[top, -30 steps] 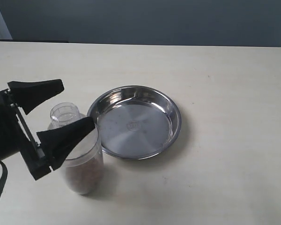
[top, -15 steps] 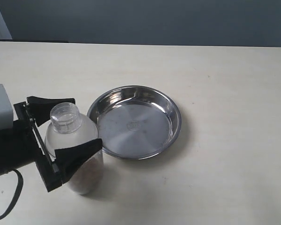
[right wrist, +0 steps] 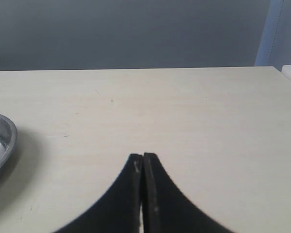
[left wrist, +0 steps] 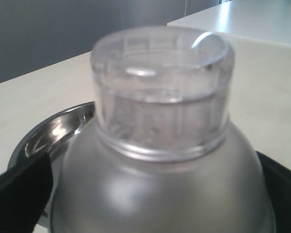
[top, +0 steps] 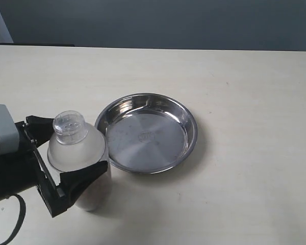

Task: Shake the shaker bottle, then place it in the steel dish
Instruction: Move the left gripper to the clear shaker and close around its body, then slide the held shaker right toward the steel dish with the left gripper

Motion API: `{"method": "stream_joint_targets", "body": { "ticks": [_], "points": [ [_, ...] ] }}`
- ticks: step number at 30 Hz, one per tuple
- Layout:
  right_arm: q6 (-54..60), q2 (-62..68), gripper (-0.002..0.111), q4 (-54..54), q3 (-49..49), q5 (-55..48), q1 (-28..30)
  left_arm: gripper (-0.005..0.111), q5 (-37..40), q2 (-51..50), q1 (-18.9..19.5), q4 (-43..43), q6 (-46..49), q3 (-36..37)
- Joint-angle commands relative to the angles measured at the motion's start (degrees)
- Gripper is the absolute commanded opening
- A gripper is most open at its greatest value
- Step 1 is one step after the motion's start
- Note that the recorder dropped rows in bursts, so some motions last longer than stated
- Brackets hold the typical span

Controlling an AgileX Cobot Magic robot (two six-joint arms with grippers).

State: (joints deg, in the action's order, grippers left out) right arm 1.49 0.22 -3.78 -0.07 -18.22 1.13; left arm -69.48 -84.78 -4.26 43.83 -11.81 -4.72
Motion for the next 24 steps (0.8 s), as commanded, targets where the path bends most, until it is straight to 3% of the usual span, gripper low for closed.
{"method": "stream_joint_targets", "body": {
  "ticks": [1,24],
  "points": [
    [0.0,-0.22,-0.001,0.07,0.07,0.68,0.05,0.105,-0.48,-0.27,-0.46,-1.83,0.34,1.85],
    [0.0,-0.22,-0.001,0.07,0.07,0.68,0.05,0.105,-0.48,-9.52,-0.46,-4.21,4.09,0.13]
  ]
}}
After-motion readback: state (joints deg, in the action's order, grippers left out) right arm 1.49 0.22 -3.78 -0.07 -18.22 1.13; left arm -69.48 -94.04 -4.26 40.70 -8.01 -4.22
